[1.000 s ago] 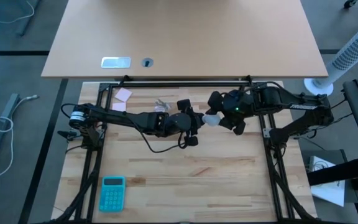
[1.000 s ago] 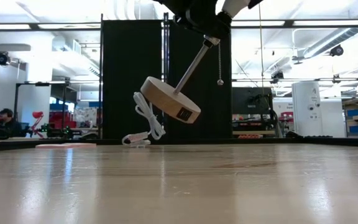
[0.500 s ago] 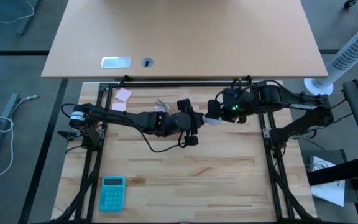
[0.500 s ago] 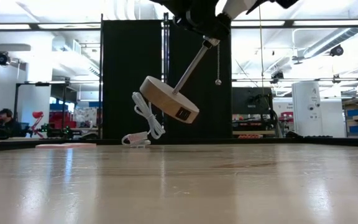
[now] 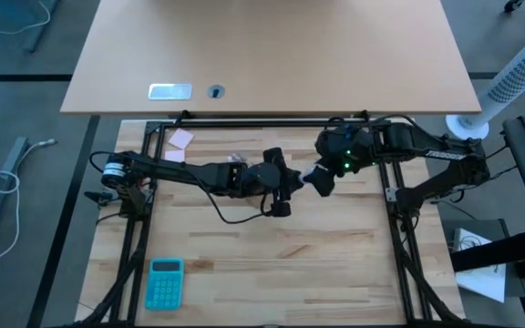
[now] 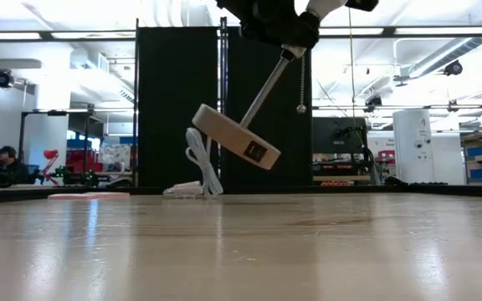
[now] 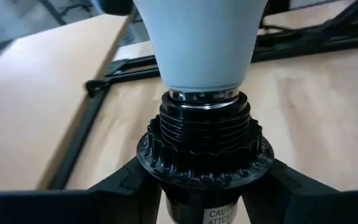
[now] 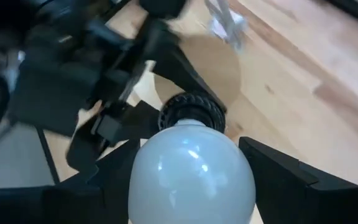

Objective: Screw lightbulb
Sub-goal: Remove the light bulb from the lamp

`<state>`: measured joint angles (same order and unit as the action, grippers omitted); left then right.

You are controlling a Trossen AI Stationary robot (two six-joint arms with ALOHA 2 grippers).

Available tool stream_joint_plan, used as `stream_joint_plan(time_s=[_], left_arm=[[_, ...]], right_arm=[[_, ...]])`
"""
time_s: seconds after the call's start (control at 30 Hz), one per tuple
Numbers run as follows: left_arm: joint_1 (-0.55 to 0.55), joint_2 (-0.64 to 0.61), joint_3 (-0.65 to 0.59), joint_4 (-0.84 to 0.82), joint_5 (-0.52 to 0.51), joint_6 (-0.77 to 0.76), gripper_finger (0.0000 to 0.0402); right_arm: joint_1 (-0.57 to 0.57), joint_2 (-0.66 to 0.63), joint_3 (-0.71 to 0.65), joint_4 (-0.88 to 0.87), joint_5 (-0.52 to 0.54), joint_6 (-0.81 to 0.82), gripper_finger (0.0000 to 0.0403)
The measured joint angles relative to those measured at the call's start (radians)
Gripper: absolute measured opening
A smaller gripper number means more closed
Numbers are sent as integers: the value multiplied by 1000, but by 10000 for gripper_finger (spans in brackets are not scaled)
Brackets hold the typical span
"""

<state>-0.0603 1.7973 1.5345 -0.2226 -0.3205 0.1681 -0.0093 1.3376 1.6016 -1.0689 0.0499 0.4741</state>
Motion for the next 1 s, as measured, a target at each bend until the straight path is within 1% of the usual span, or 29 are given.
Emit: stream_joint_plan(time_s=[0.1, 0.23, 0.37, 0.53, 0.63, 0.7, 0.8, 0.9, 1.0], left_arm=[[16, 0, 0, 3, 80, -35, 163], [43, 0, 0, 4, 198, -89, 163], [61, 0, 1, 4, 276, -119, 163], [85, 2, 18, -6, 411, -158, 163], [100, 2, 23, -5, 473, -183, 163], [111, 2, 27, -5, 526, -200, 163], [122, 2, 30, -6, 575, -227, 163], [125, 2, 30, -9, 596, -238, 163], [124, 2, 33, -26, 620, -237, 163]], right_arm=[[0, 0, 0, 3, -33, -202, 247], [3, 0, 0, 2, -43, -444, 246], [3, 0, 1, 2, -53, -603, 250], [3, -1, 2, -1, -107, -796, 246], [4, -1, 3, -2, -118, -916, 244], [6, -1, 3, -3, -118, -1026, 245], [8, -3, 3, -3, -123, -1183, 246], [19, -3, 2, 1, -121, -1258, 243], [30, -2, 1, 4, -119, -1285, 242]])
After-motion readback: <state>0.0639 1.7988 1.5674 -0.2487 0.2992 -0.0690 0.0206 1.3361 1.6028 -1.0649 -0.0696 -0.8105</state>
